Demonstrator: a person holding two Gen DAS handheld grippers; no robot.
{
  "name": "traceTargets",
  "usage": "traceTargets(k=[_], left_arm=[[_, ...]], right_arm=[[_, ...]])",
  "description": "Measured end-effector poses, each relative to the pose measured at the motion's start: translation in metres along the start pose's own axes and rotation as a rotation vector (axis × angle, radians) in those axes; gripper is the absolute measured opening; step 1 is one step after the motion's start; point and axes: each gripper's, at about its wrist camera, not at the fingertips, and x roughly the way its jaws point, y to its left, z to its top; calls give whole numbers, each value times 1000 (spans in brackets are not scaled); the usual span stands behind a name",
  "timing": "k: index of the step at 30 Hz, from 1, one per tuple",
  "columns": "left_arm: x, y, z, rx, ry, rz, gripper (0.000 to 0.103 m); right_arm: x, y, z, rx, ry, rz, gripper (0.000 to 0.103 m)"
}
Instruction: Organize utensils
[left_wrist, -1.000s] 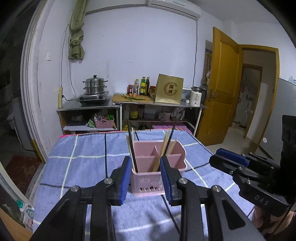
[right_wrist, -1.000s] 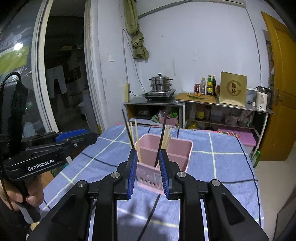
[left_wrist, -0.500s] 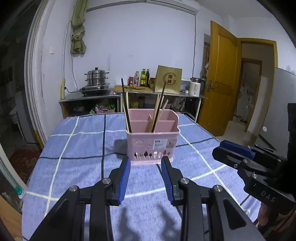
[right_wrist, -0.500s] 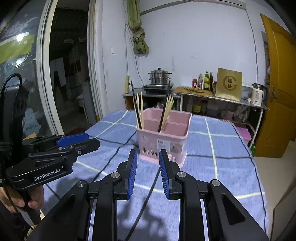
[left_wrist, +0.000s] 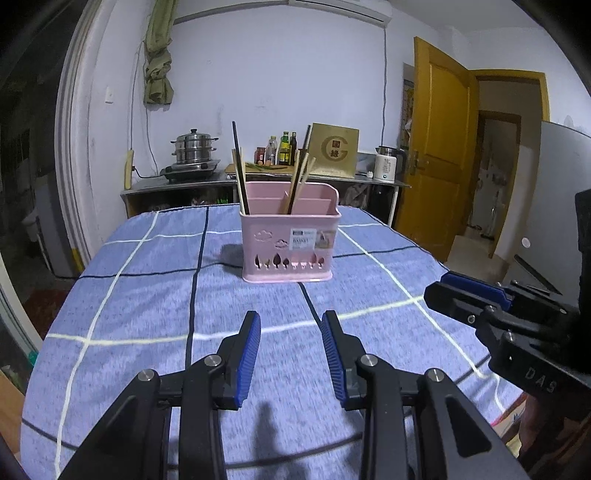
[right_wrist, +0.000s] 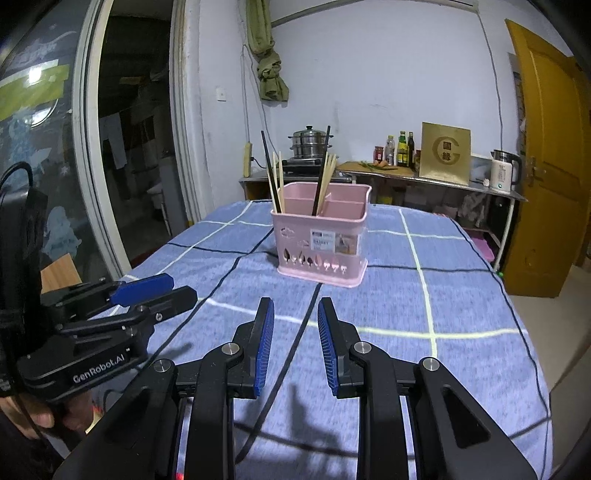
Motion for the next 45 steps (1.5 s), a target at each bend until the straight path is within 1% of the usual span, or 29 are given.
traceTargets(k=[4,8,14,24,45], left_arm=[[-11,-4,-12,11,-18,5,34],[-16,-4,-19,6,-22,2,34],[-16,-3,-21,-2,-20,15,34],[-12,-2,-24,-15,-8,13,34],[-9,-3,-25,-13,-6,30,34]], right_arm=[[-5,3,-11,-7,4,-13,25],[-8,5,-15,-5,1,-15,25],[-7,7,-19,-13,-2,-23,25],[-5,6,-24,-7,7,-23,26],[-6,5,-23,-7,2,-24,26]])
